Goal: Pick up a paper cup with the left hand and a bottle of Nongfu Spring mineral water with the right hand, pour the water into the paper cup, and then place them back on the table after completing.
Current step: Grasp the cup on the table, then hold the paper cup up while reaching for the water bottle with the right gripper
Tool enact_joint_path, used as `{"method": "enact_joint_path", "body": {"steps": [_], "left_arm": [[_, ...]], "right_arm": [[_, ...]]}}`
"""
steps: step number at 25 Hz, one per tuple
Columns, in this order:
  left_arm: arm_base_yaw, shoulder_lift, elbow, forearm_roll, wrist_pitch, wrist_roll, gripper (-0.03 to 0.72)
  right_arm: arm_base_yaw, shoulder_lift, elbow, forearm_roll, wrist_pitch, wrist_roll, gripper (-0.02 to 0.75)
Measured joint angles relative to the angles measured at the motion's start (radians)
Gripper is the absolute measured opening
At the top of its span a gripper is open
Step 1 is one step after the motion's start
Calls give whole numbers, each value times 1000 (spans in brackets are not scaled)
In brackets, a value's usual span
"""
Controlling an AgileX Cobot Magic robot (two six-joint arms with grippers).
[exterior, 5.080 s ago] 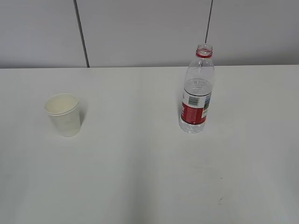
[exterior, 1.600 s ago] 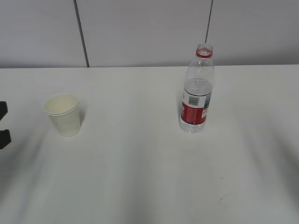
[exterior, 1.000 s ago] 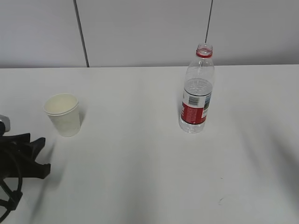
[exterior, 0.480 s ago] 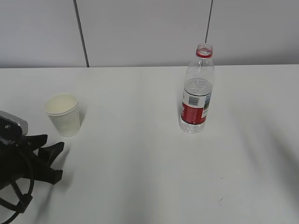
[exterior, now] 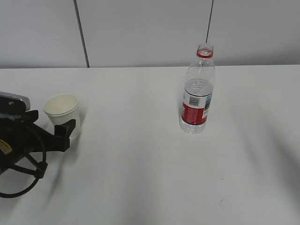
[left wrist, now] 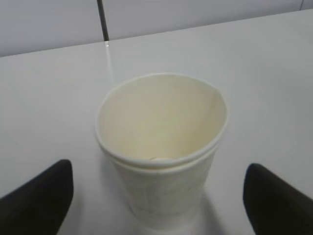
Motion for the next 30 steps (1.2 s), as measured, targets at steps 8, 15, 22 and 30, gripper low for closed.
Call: {"method": "enact_joint_path", "body": {"steps": [8,15,22,30], "left_arm": [[0,127,-100,0,2,-43,635],[0,193,-201,-1,1,-47,613],[0,235,-230,-7,3,-47,533],[0,236,-231,-7,-1,-47,363]], "right_arm": [[0,0,0,0,-7,0,534],[0,0,0,0,-9,0,534],[0,0,0,0,-9,0,534],[0,5,0,0,-11,0,534]]}}
